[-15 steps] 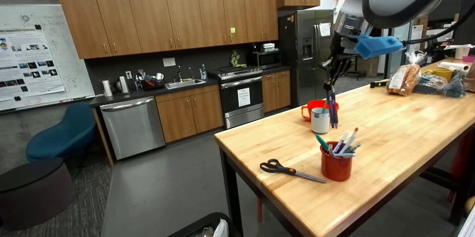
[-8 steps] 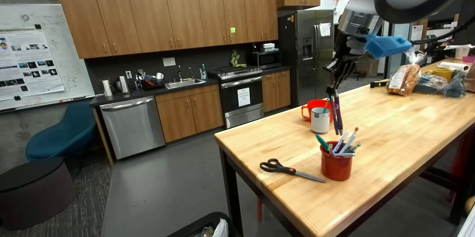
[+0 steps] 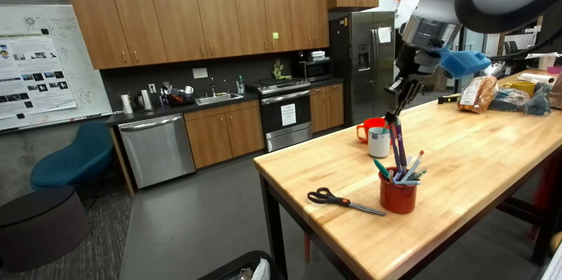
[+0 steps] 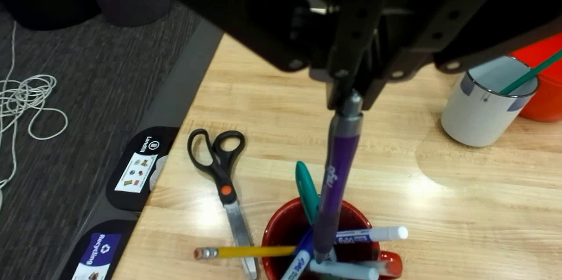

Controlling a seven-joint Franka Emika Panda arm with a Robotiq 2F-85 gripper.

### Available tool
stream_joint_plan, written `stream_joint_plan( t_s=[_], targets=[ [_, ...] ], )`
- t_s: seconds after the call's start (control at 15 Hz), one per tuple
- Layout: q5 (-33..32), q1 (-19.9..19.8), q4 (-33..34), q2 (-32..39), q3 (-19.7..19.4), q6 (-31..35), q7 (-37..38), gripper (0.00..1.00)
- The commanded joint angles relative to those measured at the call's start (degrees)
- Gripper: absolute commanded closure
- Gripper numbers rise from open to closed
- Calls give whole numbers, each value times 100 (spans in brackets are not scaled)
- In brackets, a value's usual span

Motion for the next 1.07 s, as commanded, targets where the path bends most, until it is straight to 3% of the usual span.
stream_joint_plan(
  t_s=[0.0, 0.4, 1.0],
  targets=[
    [174, 149, 12, 118, -45, 237, -295, 98],
    [135, 163, 11, 491, -154, 860, -637, 98],
    [-114, -31, -10, 1056, -157, 813, -832, 98]
  ],
)
